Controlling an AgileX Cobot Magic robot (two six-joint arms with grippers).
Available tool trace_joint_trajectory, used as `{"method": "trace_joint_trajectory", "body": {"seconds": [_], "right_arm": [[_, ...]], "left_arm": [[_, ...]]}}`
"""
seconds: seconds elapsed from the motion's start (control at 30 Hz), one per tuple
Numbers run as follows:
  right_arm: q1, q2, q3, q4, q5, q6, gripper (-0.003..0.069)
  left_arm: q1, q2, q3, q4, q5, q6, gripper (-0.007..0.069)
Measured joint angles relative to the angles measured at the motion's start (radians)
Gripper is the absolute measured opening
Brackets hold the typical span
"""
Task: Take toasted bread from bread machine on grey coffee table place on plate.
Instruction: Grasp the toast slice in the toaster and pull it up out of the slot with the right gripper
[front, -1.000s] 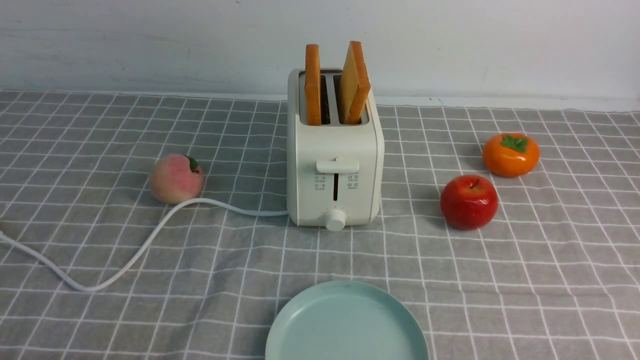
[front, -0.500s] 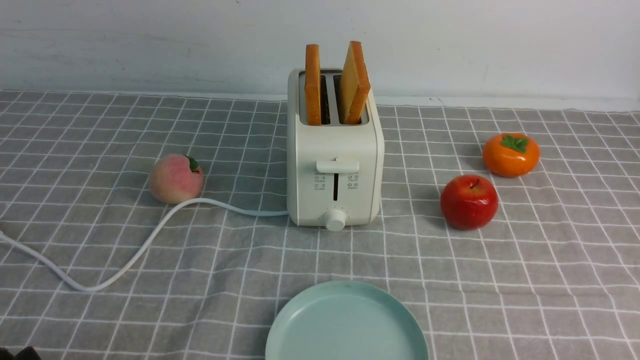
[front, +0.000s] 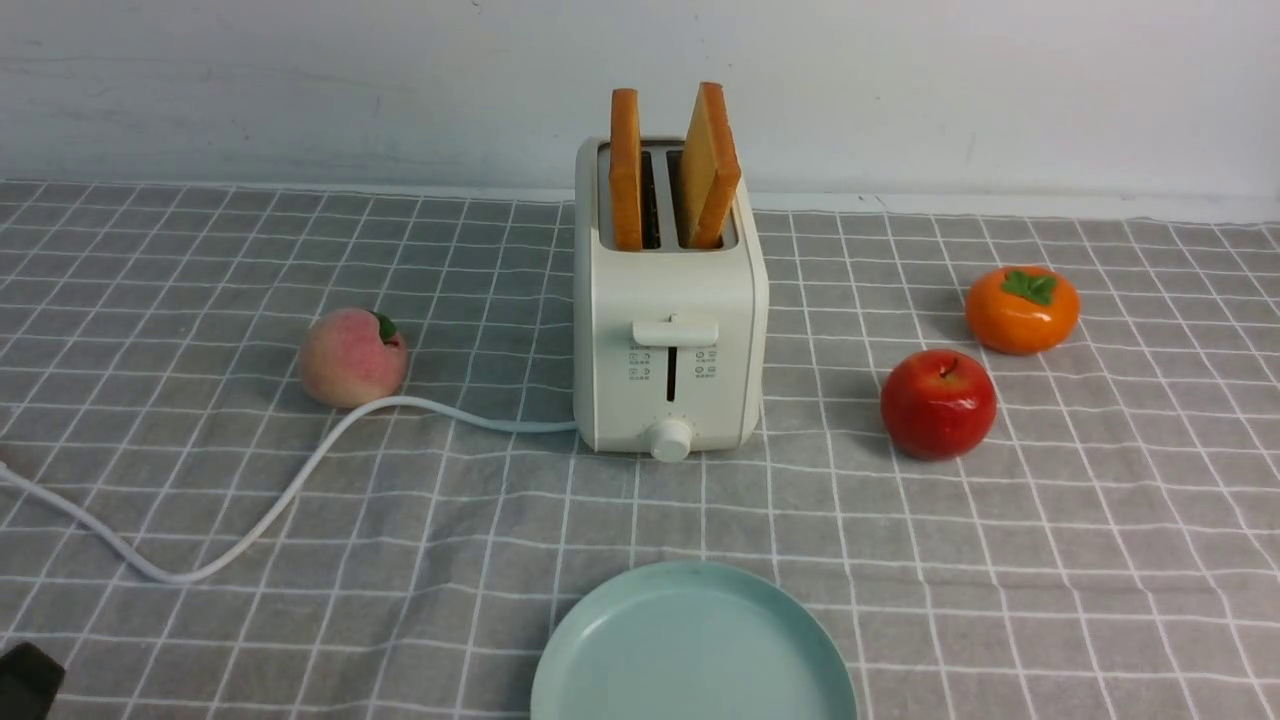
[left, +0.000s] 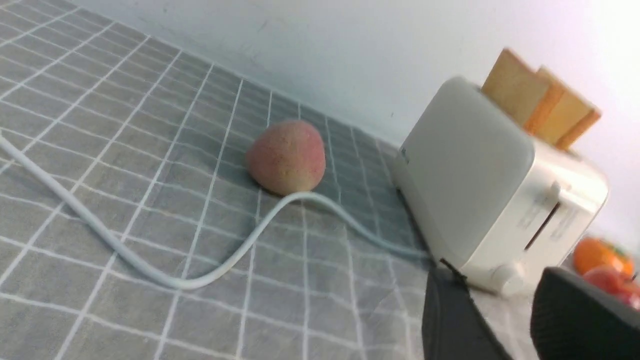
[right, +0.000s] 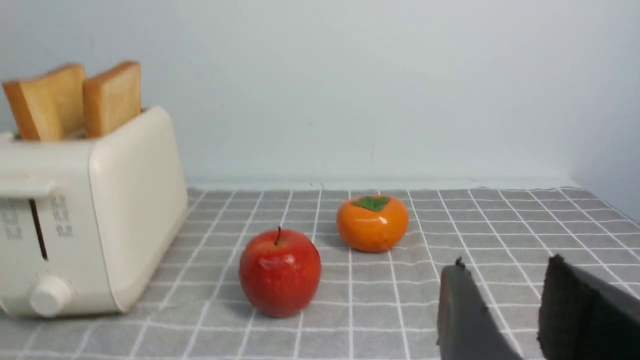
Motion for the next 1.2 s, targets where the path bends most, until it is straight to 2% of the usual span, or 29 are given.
{"method": "trace_joint_trajectory", "body": {"seconds": [0.13, 0.27, 0.37, 0.47, 0.6, 0.77, 0.8, 0.83, 0.87, 0.9, 0.97, 1.07, 1.2], "right_arm": [[0.0, 0.0, 0.0, 0.021, -0.111, 0.175, 0.0239], [0.0, 0.0, -0.006, 0.021, -0.222, 0.221, 0.0239], [0.0, 0.004, -0.08, 0.021, -0.218, 0.229, 0.0239], [0.0, 0.044, -0.201, 0.021, -0.18, 0.229, 0.0239], [0.0, 0.183, -0.441, 0.021, -0.067, 0.229, 0.0239], [0.0, 0.36, -0.716, 0.002, 0.126, 0.229, 0.0239], [0.0, 0.43, -0.808, -0.017, 0.213, 0.229, 0.0239], [0.0, 0.438, -0.819, -0.023, 0.24, 0.229, 0.0239], [0.0, 0.501, -0.89, -0.058, 0.341, 0.229, 0.0239], [0.0, 0.535, -0.921, -0.086, 0.392, 0.229, 0.0239], [0.0, 0.589, -0.947, -0.133, 0.44, 0.233, 0.0239], [0.0, 0.655, -0.929, -0.151, 0.439, 0.278, 0.0239], [0.0, 0.745, -0.861, -0.073, 0.431, 0.338, 0.0239]], "left_arm": [[0.0, 0.0, 0.0, -0.138, -0.202, -0.111, 0.0237], [0.0, 0.0, 0.0, -0.18, -0.356, -0.18, 0.0237], [0.0, 0.0, -0.053, -0.176, -0.373, -0.211, 0.0237], [0.0, 0.003, -0.146, -0.163, -0.339, -0.194, 0.0237], [0.0, 0.128, -0.346, -0.151, -0.251, -0.101, 0.0237], [0.0, 0.325, -0.608, -0.13, -0.019, 0.081, 0.0237], [0.0, 0.4, -0.7, -0.122, 0.109, 0.156, 0.0237], [0.0, 0.409, -0.71, -0.119, 0.126, 0.165, 0.0237], [0.0, 0.491, -0.788, -0.114, 0.274, 0.224, 0.0237], [0.0, 0.526, -0.813, -0.11, 0.333, 0.244, 0.0237], [0.0, 0.606, -0.845, -0.107, 0.425, 0.272, 0.0237], [0.0, 0.709, -0.857, -0.103, 0.48, 0.283, 0.0237], [0.001, 0.8, -0.857, -0.119, 0.517, 0.282, 0.0237]]}}
